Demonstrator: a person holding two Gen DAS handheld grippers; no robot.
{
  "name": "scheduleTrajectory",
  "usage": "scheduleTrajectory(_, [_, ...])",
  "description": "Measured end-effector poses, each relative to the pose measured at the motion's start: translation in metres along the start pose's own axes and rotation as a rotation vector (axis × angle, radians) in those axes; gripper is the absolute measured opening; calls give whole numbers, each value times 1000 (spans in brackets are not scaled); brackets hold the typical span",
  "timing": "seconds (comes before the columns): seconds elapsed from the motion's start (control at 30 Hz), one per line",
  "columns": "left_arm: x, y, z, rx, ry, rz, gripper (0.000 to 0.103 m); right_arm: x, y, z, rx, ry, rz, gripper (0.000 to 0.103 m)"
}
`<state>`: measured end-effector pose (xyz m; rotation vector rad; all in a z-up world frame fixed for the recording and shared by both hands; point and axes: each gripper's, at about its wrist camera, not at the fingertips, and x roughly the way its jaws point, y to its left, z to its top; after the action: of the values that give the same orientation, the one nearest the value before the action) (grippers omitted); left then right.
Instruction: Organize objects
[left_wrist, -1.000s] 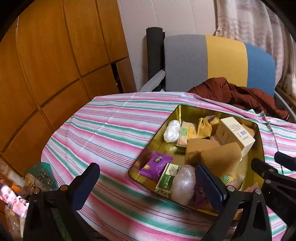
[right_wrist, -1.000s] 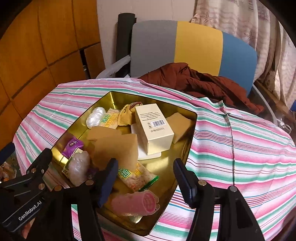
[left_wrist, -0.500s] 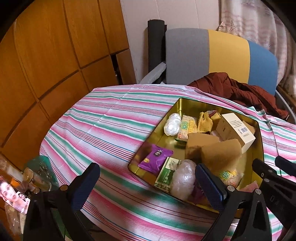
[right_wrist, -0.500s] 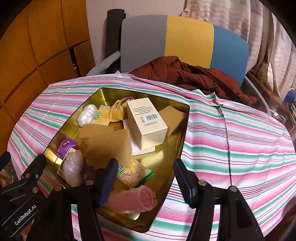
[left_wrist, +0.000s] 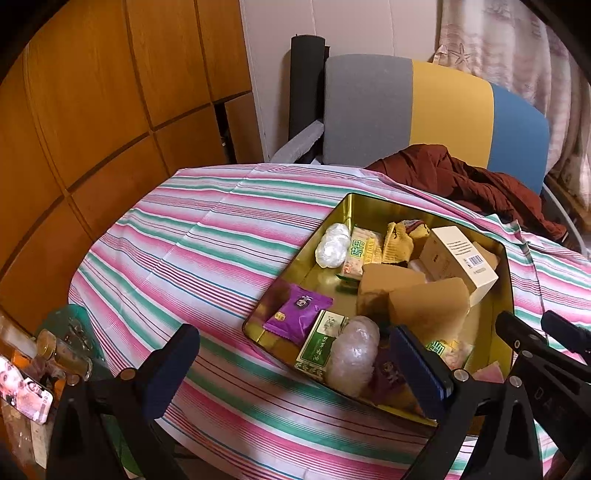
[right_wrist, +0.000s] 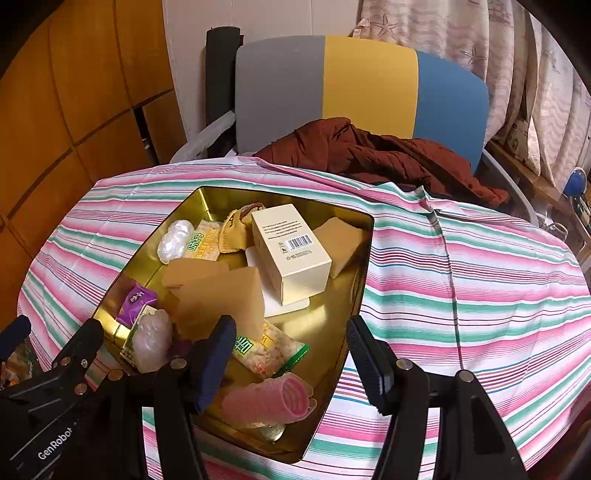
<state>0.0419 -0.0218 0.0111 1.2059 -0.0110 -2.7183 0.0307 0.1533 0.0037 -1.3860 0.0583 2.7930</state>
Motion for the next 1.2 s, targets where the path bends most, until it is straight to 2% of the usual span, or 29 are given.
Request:
scheduleTrajectory(0.77, [9,3,3,4,6,50,103,-4,1,-1,-2,-2,23,63])
scheduleTrajectory(1.2, [13,2,6,-21,27,-1,103,-3,-1,0,8,-10,23,63])
